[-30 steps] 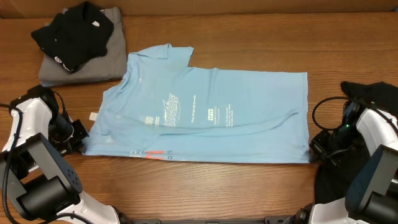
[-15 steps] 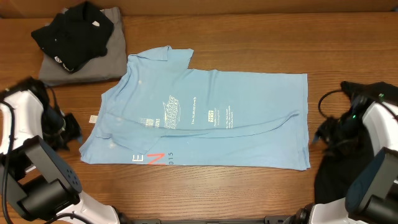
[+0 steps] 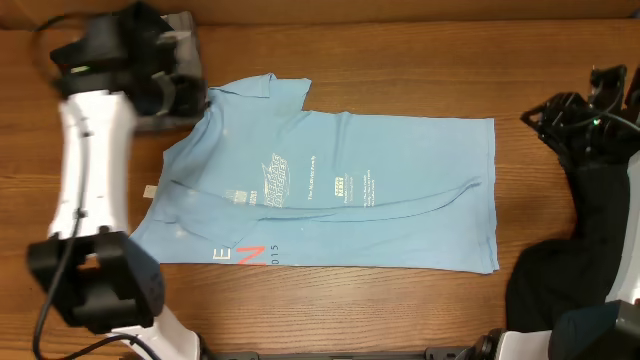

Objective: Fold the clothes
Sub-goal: 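Move the left gripper to the shirt's upper left sleeve corner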

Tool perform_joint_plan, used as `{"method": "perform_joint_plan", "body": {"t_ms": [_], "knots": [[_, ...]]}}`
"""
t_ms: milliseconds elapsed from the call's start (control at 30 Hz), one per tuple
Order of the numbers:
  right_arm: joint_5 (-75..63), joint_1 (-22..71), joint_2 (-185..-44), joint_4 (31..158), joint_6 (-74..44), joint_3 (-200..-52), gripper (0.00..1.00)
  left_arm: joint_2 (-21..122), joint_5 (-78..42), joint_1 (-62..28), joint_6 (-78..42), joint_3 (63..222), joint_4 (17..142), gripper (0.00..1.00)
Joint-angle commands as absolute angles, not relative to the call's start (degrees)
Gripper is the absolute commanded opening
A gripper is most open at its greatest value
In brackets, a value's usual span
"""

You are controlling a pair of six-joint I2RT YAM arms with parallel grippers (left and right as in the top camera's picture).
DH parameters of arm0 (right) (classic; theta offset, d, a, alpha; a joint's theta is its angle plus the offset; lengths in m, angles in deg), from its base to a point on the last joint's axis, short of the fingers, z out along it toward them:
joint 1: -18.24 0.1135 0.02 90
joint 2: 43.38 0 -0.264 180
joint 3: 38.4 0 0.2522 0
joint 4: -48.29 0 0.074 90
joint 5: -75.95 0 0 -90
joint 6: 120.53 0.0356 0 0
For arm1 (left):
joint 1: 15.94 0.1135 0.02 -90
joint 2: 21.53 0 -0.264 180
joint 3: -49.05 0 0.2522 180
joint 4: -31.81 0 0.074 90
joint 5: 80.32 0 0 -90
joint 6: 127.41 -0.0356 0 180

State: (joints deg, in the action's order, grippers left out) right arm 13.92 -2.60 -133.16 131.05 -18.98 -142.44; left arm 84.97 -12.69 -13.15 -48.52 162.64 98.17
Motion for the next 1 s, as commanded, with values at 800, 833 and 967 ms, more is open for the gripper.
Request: {"method": "perform_joint_plan", "body": {"t_ms": [800, 833, 967], "knots": [[12.5, -1.3, -132.5, 132.5, -20.1, -143.1, 0.51, 111.3, 10.6, -25.3, -40.3, 163.7, 67.6, 0.56], [12.5, -1.3, -132.5, 132.5, -20.1, -142.8, 0.51, 111.9, 10.1, -25.3, -40.3, 163.7, 67.2, 0.54], [12.1, -1.3, -132.7, 132.2, -20.1, -141.6, 0.51, 112.7, 10.3, -25.5, -39.8, 163.7, 66.2, 0.48]]}}
